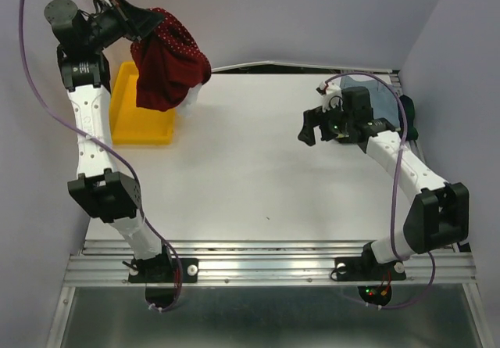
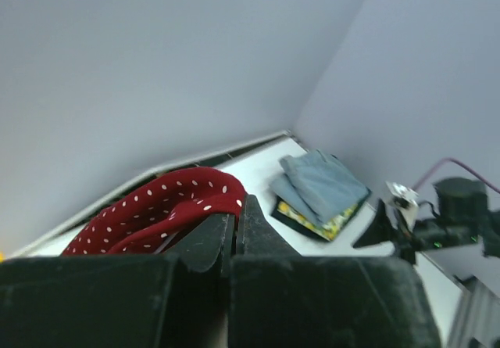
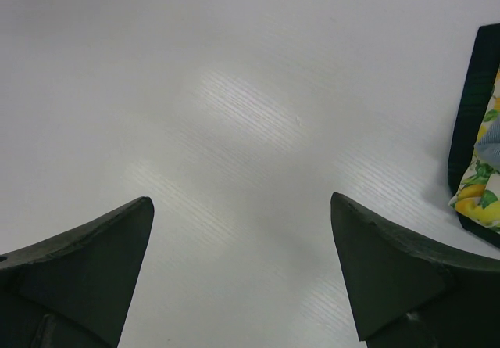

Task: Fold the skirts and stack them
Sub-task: Move the skirt to the center of the board, then flatten the skirt out

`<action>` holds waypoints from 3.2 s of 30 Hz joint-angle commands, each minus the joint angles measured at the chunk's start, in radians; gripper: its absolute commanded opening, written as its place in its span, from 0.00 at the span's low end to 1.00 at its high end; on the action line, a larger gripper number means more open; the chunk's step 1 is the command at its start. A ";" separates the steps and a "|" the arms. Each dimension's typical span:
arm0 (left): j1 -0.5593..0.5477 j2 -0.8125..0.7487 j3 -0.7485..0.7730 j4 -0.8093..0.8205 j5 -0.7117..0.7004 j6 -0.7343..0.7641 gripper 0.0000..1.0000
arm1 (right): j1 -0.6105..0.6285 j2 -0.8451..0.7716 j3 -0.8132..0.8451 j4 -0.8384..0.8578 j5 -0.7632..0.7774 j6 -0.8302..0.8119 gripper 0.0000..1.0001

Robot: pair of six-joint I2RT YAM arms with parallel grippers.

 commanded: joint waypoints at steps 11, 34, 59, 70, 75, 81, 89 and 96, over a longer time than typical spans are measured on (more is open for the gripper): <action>-0.243 -0.490 -0.818 0.010 -0.025 0.114 0.00 | 0.025 -0.125 -0.040 -0.010 -0.378 -0.078 0.92; -0.602 -0.373 -1.014 -0.416 -0.270 1.032 0.00 | -0.048 0.080 -0.049 0.052 -0.207 -0.075 0.90; -0.493 -0.690 -1.168 -0.435 -0.464 0.961 0.78 | 0.207 0.217 0.175 0.002 -0.165 0.054 0.62; -0.238 -0.377 -1.148 -0.369 -0.571 0.659 0.76 | 0.431 0.471 0.550 -0.086 0.090 0.121 0.51; -0.205 -0.337 -1.177 -0.327 -0.536 0.622 0.77 | 0.509 0.582 0.717 -0.130 0.225 0.129 0.53; -0.205 -0.316 -1.211 -0.283 -0.507 0.602 0.78 | 0.549 0.703 0.845 -0.137 0.348 0.089 0.58; -0.205 -0.267 -1.223 -0.245 -0.502 0.577 0.78 | 0.549 0.761 0.885 -0.171 0.386 0.074 0.53; -0.207 -0.152 -1.191 -0.235 -0.493 0.545 0.68 | 0.549 0.715 0.830 -0.197 0.480 0.006 0.33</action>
